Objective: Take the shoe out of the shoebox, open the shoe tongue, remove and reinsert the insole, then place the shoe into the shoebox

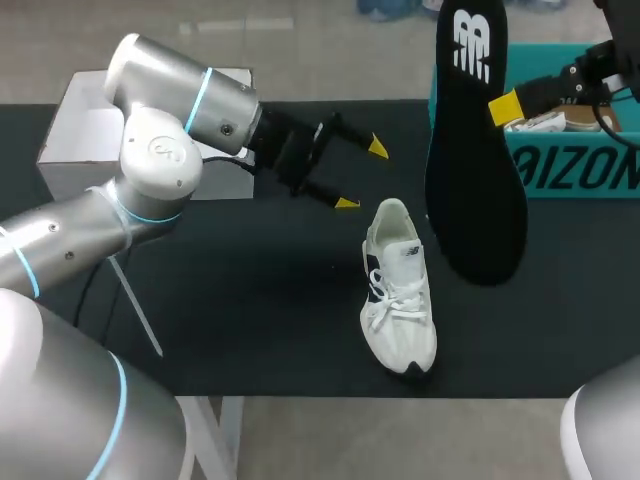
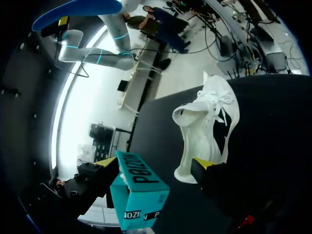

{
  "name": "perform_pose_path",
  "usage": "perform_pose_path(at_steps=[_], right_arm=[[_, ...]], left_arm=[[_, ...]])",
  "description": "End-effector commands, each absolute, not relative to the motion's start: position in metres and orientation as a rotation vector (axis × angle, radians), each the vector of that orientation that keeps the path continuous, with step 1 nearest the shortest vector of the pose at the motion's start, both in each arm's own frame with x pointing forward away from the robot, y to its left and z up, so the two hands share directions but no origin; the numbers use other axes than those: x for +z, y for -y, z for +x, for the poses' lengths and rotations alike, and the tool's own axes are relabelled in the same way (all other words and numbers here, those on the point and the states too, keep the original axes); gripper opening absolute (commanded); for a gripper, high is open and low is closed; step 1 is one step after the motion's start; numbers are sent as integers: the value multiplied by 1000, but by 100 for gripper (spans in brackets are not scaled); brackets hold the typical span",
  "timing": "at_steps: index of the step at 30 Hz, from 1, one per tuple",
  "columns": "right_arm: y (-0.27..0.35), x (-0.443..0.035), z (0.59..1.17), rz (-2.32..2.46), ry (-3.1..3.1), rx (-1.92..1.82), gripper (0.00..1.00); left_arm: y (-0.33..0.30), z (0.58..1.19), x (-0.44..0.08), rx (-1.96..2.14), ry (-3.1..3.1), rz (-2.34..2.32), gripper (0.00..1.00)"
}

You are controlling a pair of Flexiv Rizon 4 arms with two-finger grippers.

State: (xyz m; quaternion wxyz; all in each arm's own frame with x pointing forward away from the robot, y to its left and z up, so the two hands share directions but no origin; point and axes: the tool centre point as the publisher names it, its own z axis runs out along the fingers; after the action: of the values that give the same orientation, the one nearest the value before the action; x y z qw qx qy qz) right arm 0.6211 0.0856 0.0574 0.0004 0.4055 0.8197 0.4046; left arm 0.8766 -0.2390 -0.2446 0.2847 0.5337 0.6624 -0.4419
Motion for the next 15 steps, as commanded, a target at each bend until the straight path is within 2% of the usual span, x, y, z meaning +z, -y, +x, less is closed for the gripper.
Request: perform_pose_path(at_steps=[1,15], right_arm=[[-87,59,623,1276,-2579,1265,0],[-87,59,623,1276,-2579,1265,0]], left_arm=[[247,871,-240,-1164,-1763,1410,100],[269,865,-234,-1218,-1508,1398,100]])
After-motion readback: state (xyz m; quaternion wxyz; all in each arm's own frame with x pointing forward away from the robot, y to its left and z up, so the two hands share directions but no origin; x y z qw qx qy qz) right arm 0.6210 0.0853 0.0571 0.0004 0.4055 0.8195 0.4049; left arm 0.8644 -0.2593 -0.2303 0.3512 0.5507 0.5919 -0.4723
